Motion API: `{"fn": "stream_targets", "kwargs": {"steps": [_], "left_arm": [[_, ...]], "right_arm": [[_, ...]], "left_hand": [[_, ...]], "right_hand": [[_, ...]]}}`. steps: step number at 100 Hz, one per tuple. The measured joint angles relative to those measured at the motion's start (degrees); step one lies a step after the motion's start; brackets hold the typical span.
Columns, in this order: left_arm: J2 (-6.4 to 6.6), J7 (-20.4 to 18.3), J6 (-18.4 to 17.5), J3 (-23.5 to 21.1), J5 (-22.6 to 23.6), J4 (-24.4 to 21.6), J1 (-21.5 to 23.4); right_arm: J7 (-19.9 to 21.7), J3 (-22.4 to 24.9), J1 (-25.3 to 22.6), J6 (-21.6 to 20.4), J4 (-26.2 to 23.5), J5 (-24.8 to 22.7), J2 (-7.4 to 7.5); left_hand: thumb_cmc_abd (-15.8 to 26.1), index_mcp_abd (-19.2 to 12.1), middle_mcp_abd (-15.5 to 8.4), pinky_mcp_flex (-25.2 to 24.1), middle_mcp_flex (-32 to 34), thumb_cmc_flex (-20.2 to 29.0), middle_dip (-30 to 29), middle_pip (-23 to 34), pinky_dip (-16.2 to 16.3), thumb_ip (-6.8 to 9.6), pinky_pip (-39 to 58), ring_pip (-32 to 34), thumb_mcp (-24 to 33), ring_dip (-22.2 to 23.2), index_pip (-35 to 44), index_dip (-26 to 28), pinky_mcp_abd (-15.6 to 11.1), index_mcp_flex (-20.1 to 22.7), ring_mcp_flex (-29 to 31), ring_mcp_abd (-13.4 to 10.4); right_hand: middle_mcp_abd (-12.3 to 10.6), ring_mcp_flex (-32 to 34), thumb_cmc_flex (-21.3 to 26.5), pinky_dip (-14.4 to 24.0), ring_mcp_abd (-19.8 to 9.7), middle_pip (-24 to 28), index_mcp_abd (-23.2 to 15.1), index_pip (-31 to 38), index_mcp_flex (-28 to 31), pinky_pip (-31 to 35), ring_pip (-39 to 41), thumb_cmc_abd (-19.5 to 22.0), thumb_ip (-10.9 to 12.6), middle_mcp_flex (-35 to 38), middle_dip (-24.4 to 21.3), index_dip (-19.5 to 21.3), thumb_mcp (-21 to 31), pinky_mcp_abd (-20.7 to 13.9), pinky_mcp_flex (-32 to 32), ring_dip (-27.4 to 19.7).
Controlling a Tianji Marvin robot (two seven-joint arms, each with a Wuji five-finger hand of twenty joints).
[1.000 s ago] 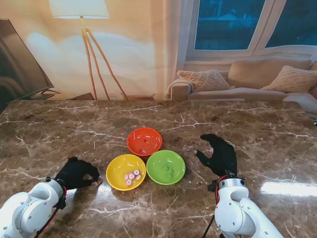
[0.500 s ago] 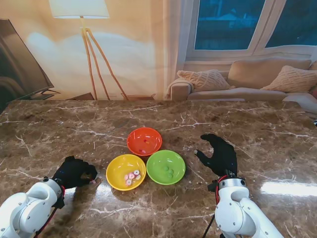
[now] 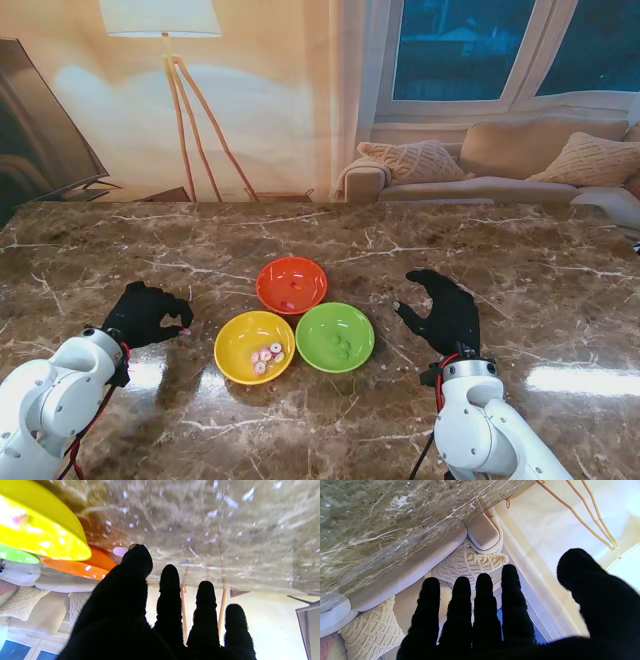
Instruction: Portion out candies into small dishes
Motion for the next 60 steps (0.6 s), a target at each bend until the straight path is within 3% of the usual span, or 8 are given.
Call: {"fn": "stream_targets", "kwargs": {"steps": [23, 60], "left_arm": [[0.21, 0.27, 2.9, 5.53, -1.94, 0.92, -7.38], [-0.41, 2.4, 4.95, 19.31, -7.92, 11.04, -23.24]], "right_arm": [[-0.17, 0.28, -0.07, 0.01, -0.01, 0.04, -0.05], [-0.57, 0.98, -0.23, -0.01, 0.01, 0.46, -0.2]], "left_hand": [[0.0, 0.0, 0.01, 0.0, 0.1, 0.0, 0.0, -0.04, 0.0, 0.0, 0.0, 0.0, 0.0, 0.0, 0.0, 0.01, 0.0, 0.0, 0.05, 0.15], [0.0, 0.0, 0.01, 0.0, 0.11, 0.0, 0.0, -0.21, 0.0, 0.0, 0.0, 0.0, 0.0, 0.0, 0.0, 0.01, 0.0, 0.0, 0.07, 0.21]], "right_hand": [[0.0, 0.0, 0.0, 0.0, 0.0, 0.0, -0.01, 0.0, 0.0, 0.0, 0.0, 0.0, 0.0, 0.0, 0.0, 0.0, 0.01, 0.0, 0.0, 0.0], [0.0, 0.0, 0.0, 0.0, 0.0, 0.0, -0.01, 0.0, 0.0, 0.0, 0.0, 0.0, 0.0, 0.0, 0.0, 0.0, 0.01, 0.0, 0.0, 0.0]]}}
